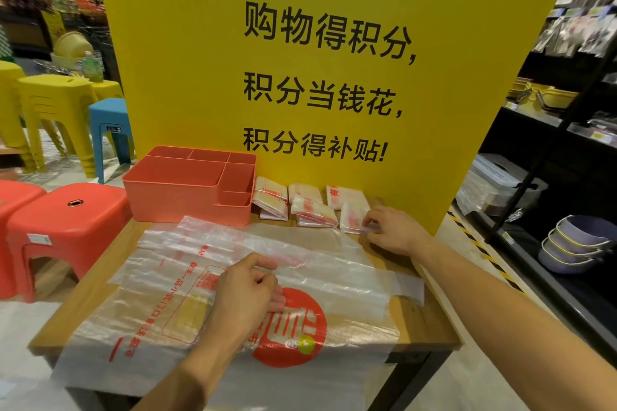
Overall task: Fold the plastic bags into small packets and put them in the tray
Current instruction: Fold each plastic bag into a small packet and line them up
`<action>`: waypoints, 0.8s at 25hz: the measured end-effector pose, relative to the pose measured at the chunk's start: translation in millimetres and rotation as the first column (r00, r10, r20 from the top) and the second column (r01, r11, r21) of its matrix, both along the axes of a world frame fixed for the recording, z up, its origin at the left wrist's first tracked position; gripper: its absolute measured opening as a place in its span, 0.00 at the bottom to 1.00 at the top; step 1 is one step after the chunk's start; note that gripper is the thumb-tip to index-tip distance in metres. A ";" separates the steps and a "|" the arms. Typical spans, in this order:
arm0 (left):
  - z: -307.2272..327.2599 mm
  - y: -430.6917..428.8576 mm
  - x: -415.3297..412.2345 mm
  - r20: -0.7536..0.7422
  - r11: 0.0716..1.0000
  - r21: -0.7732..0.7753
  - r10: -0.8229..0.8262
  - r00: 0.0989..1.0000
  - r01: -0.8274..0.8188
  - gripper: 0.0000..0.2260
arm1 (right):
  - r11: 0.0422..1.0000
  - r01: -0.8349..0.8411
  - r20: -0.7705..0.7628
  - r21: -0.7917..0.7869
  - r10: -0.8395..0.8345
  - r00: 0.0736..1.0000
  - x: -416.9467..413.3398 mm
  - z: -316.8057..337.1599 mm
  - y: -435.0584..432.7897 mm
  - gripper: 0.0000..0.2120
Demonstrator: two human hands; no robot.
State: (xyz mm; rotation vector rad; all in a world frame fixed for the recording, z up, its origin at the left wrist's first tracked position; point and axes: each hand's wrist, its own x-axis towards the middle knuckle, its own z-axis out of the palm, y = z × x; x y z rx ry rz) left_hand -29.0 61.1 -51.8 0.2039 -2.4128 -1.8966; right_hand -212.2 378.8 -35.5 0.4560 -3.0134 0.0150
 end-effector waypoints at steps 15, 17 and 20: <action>8.7 4.3 0.1 0.005 0.998 -0.010 0.060 0.998 -0.060 0.08 | 0.956 -0.015 -0.222 -0.294 -0.053 0.974 96.0 30.2 -19.9 0.10; 7.5 6.9 -1.7 0.015 0.996 -0.038 0.077 0.997 -0.077 0.07 | 0.924 -0.066 -0.105 -0.376 0.028 0.994 154.8 24.7 -46.5 0.12; 7.5 7.3 -9.5 0.065 0.997 -0.049 0.067 0.996 -0.064 0.06 | 0.931 -0.178 0.036 -0.318 0.200 0.979 231.8 -2.0 -82.0 0.32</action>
